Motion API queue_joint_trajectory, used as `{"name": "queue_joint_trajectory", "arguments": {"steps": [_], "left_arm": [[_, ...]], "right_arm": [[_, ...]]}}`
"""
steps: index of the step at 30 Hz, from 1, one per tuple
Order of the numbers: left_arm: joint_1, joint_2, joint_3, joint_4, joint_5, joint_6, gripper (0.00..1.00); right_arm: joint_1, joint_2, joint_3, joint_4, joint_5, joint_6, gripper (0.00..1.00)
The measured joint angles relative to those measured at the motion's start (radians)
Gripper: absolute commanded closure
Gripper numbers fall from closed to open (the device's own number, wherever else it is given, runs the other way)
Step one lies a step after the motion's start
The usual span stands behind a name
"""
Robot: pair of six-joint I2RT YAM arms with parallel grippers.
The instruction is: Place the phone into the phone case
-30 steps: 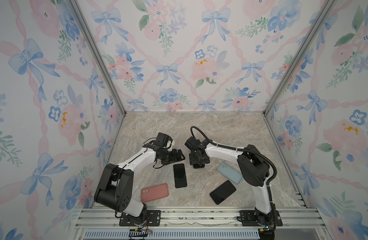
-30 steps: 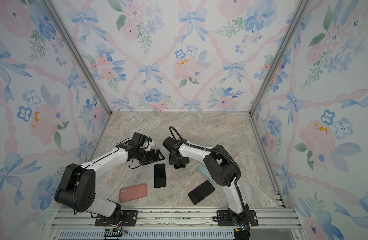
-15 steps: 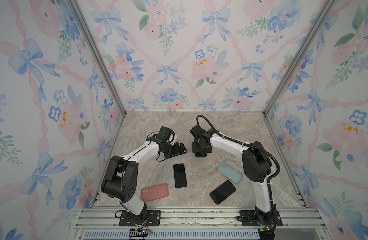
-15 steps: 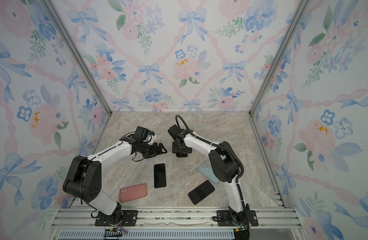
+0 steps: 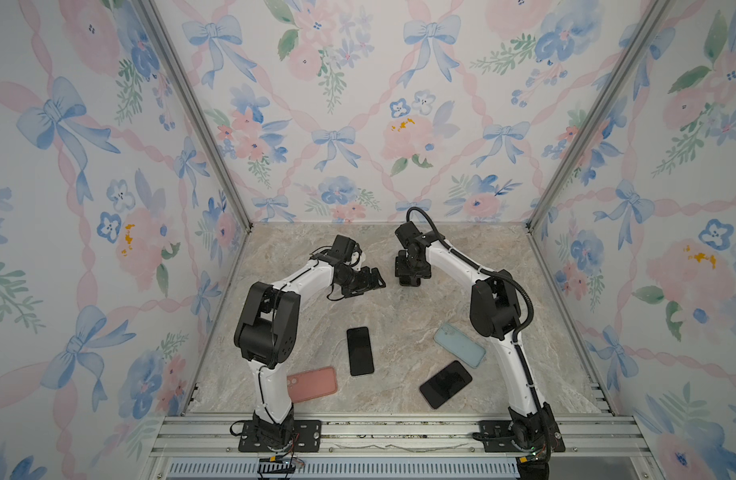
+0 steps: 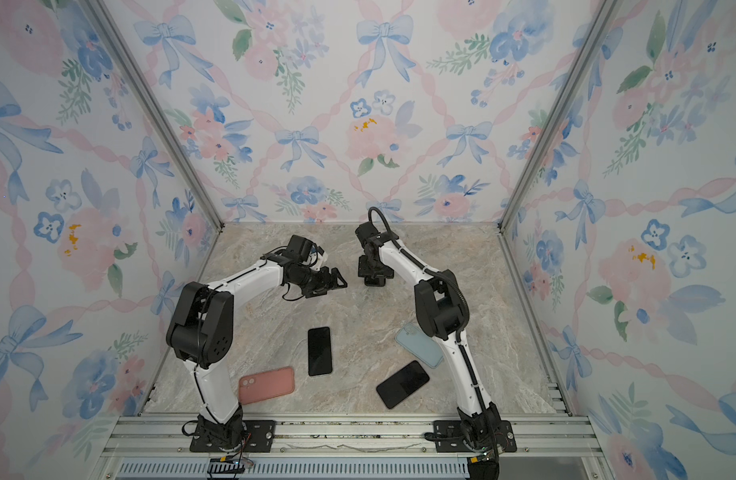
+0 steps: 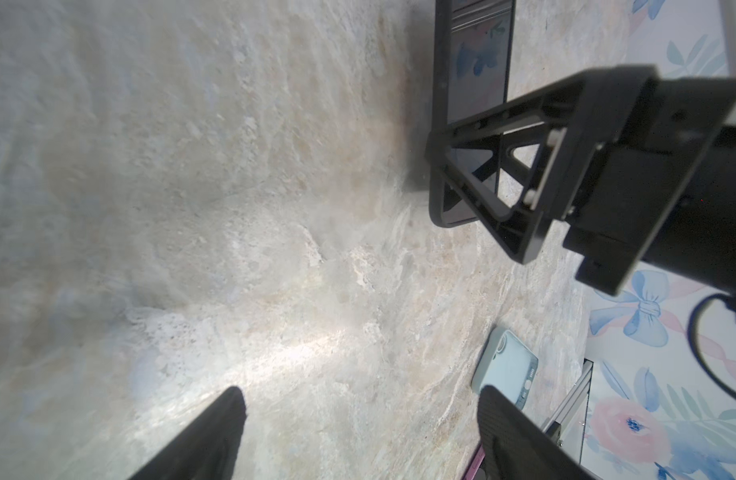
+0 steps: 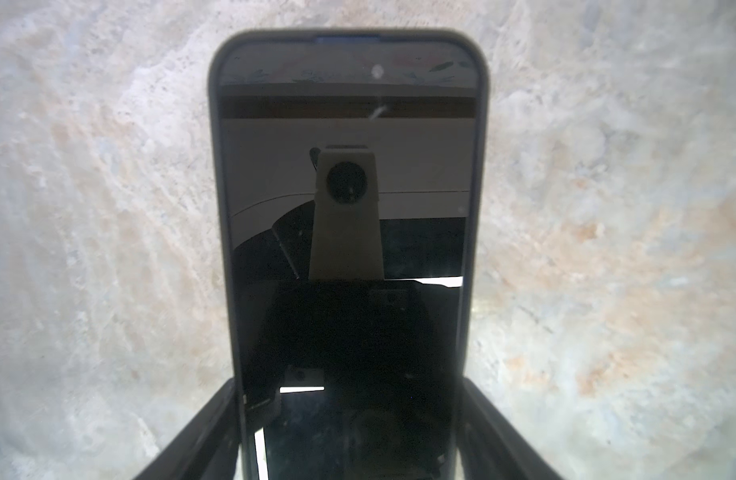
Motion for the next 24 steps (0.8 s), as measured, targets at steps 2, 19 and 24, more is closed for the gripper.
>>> {"name": "queue_joint_trajectory", "arguments": {"steps": [2, 19, 24], "left_arm": [[0.000, 0.020, 0.019, 0.000, 0.007, 0.000, 0.10], [0.000, 0.058, 0.046, -0.001, 0.038, 0.000, 0.08], [0.000, 0.059, 0.046, 0.000, 0.038, 0.000, 0.08]], "right_arm": [[-0.014, 0.027, 0.038, -0.009, -0.008, -0.011, 0.42], [-0.045, 0.081, 0.072, -0.013, -0.039, -0.050, 0.40], [-0.045, 0.081, 0.072, -0.013, -0.039, -0.053, 0.38]]}}
